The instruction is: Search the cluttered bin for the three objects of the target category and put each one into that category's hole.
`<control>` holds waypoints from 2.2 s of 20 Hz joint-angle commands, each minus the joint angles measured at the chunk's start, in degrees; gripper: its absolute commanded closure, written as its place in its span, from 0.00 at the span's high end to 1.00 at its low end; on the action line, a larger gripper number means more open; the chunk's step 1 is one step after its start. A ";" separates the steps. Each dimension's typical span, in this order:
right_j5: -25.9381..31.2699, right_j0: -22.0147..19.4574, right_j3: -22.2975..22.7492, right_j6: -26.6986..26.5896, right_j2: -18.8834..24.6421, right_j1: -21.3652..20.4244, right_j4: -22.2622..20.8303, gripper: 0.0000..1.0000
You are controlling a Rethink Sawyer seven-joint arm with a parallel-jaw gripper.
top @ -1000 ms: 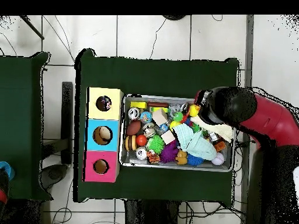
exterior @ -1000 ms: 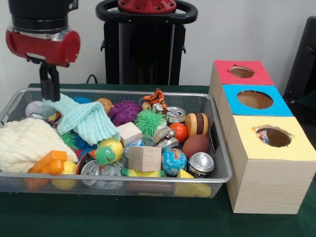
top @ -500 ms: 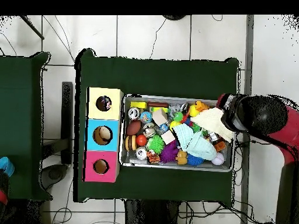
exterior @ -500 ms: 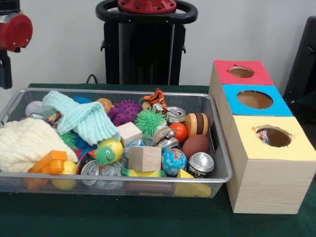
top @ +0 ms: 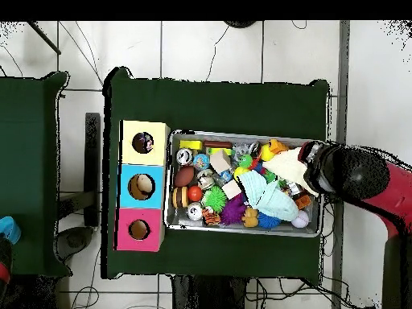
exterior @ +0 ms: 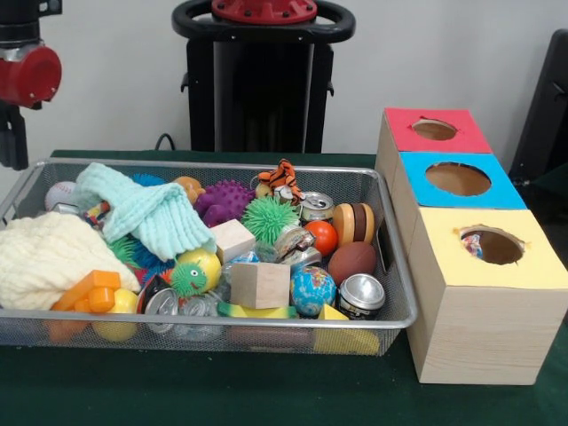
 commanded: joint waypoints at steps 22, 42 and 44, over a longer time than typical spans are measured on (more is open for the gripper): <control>-10.60 -0.16 2.50 -3.06 6.56 15.52 -8.27 0.00; -7.81 3.44 3.75 0.85 0.85 11.61 -10.68 0.00; -6.26 2.30 6.18 -0.22 1.86 7.76 -9.28 0.00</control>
